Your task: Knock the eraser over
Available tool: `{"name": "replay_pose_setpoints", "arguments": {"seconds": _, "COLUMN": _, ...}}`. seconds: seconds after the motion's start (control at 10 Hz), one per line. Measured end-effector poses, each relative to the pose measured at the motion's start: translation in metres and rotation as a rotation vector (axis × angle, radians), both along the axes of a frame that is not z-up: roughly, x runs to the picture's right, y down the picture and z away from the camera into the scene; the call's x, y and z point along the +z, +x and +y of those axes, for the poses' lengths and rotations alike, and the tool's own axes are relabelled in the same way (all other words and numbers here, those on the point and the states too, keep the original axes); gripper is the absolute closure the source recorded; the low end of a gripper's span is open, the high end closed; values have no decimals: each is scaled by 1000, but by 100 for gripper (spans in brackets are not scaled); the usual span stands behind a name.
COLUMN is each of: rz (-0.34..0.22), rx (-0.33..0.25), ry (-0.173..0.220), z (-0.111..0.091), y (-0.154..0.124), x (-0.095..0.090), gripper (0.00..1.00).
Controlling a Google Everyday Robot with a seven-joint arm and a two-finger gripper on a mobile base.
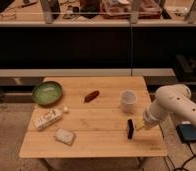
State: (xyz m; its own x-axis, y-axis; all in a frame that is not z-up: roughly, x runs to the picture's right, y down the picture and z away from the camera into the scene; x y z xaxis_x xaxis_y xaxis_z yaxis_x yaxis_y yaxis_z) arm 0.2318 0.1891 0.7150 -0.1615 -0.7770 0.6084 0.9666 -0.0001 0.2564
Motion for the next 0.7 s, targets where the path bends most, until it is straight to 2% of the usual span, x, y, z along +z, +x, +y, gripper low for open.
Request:
{"name": "replay_pose_setpoints", "arguments": {"seconds": 0.2, "rz": 17, "rx": -12, "ry": -11, "z": 2, "y": -9, "x": -11, "gripper": 55}}
{"name": "replay_pose_setpoints", "arguments": {"seconds": 0.5, "rz": 43, "rx": -3, "ry": 2, "z": -5, "y": -10, "x": 2, "gripper": 55}}
{"name": "replay_pose_setpoints", "arguments": {"seconds": 0.6, "rz": 48, "rx": -2, "ry": 17, "z": -2, "y": -6, "x": 2, "gripper": 55}}
{"name": "replay_pose_setpoints", "arguments": {"seconds": 0.7, "rz": 42, "rx": -4, "ry": 18, "z": -6, "y": -15, "x": 0, "gripper": 55}}
